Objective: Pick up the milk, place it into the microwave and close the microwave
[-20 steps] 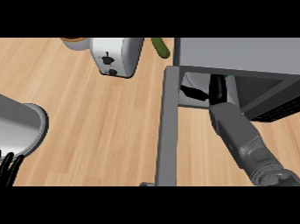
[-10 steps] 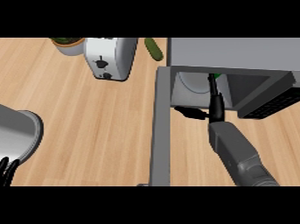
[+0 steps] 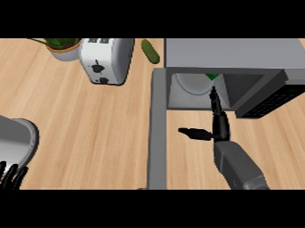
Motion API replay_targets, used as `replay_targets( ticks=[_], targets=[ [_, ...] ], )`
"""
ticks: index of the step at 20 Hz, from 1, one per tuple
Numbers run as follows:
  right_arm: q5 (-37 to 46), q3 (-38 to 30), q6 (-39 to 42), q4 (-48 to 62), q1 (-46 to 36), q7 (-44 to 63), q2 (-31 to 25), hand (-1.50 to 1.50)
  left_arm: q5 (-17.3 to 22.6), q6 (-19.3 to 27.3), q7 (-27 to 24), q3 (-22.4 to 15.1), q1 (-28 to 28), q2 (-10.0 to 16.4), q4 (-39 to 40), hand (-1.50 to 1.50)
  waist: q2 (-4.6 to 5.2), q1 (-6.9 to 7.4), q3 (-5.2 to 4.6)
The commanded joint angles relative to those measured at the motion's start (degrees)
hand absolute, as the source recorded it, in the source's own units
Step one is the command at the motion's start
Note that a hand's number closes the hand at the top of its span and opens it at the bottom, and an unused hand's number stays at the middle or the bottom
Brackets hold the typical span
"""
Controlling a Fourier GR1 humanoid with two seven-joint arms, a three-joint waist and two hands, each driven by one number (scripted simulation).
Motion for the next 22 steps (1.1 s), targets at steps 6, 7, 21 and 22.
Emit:
replay_targets(
  ticks=[6,7,21,22],
  targets=[
    [0.7,3.7,7.1,-11.8,12.2,0.9,-2.3,-1.50,-7.1,-3.0,-2.3,-2.6,-0.2,-1.3,4.0,-1.50,-0.54,-1.41,-0.12],
    [0.9,4.2,7.8,-12.1,16.9,-2.4,-2.1,-1.50,-8.9,-1.2,-3.0,-3.0,-0.9,-2.6,4.7,-1.50,-0.58,-1.64,-0.13],
    [-4.3,5.1,13.4,-39.8,38.5,5.5,-9.6,-1.50,-25.1,-2.4,-4.3,-14.4,-11.9,-1.5,12.8,1.50,-0.48,-2.17,-0.18],
    [-6.4,3.7,15.9,-41.6,39.8,7.0,-11.8,-1.50,-26.3,-1.2,-3.2,-17.0,-10.5,-2.6,9.7,1.50,-0.52,-2.14,-0.16]
  ],
)
